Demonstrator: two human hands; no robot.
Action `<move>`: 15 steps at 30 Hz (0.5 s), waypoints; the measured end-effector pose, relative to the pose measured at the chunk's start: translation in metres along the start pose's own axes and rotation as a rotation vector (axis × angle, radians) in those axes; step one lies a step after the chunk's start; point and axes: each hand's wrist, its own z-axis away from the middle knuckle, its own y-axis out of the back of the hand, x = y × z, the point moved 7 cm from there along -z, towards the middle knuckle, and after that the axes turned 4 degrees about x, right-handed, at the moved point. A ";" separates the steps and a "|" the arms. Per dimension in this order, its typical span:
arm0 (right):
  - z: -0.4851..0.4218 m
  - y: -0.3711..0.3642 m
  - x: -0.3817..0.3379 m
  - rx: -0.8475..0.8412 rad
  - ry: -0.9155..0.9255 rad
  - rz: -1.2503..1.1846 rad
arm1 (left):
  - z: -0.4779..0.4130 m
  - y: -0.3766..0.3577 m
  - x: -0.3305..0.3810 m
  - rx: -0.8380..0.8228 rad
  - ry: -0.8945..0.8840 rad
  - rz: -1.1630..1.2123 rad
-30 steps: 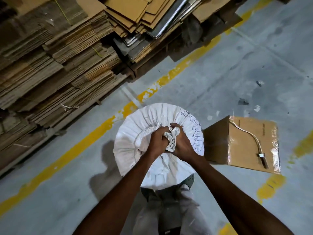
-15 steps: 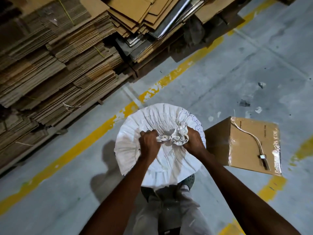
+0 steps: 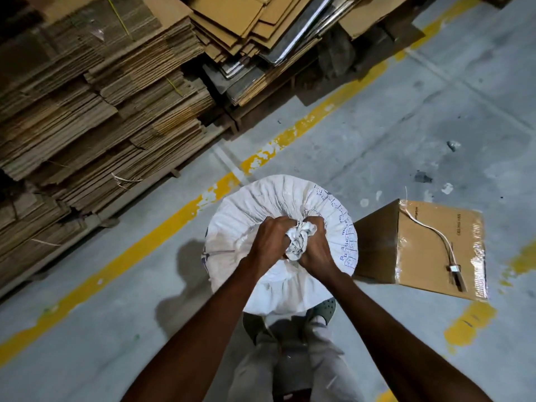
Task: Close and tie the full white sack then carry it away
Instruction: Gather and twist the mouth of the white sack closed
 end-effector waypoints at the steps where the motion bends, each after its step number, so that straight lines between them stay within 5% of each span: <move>1: 0.004 0.000 0.007 0.049 -0.095 -0.007 | -0.004 0.000 -0.001 -0.010 -0.009 -0.001; 4: 0.006 0.005 0.029 -0.021 -0.235 -0.028 | -0.010 -0.003 -0.007 -0.178 -0.106 -0.047; 8: -0.017 0.023 0.027 -0.089 -0.004 0.314 | -0.002 -0.006 -0.030 -0.216 -0.162 -0.260; 11: -0.020 0.035 0.029 0.034 -0.030 0.292 | 0.011 -0.014 -0.040 -0.175 0.007 -0.432; 15: -0.015 0.029 0.022 0.060 -0.095 0.199 | 0.024 -0.025 -0.036 -0.106 0.290 -0.261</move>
